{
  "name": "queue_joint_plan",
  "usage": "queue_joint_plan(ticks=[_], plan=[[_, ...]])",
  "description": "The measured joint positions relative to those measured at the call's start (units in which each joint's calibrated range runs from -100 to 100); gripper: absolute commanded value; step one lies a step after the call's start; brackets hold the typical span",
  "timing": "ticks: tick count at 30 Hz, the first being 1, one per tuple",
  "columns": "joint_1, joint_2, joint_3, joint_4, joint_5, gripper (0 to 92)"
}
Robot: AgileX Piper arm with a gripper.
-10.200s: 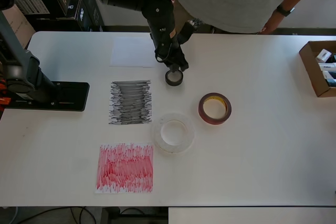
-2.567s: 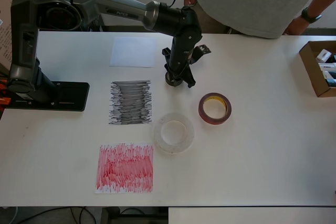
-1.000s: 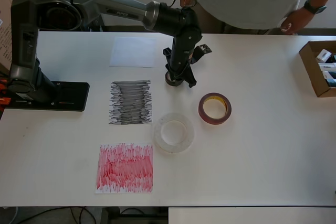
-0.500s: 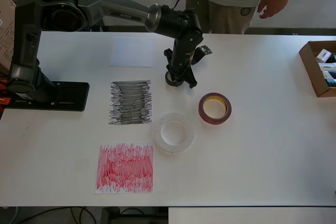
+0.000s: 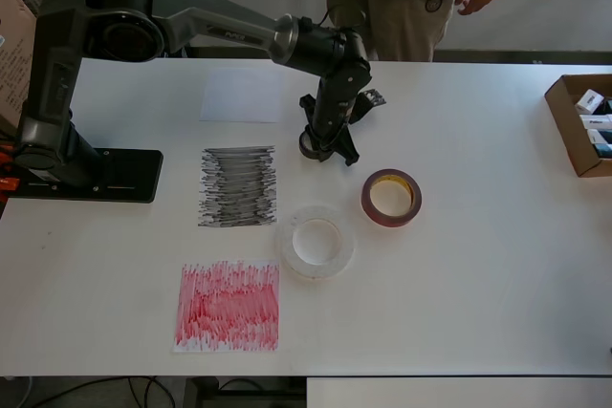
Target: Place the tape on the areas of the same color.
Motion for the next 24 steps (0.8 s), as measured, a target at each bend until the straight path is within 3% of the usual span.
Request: queue_joint_plan(ticks=[16,24], plan=[[-0.2,-0.3,-4.7,1.4,0.0,1.6],[0.7,-0.3,-10.1,6.5,0.0,1.6]])
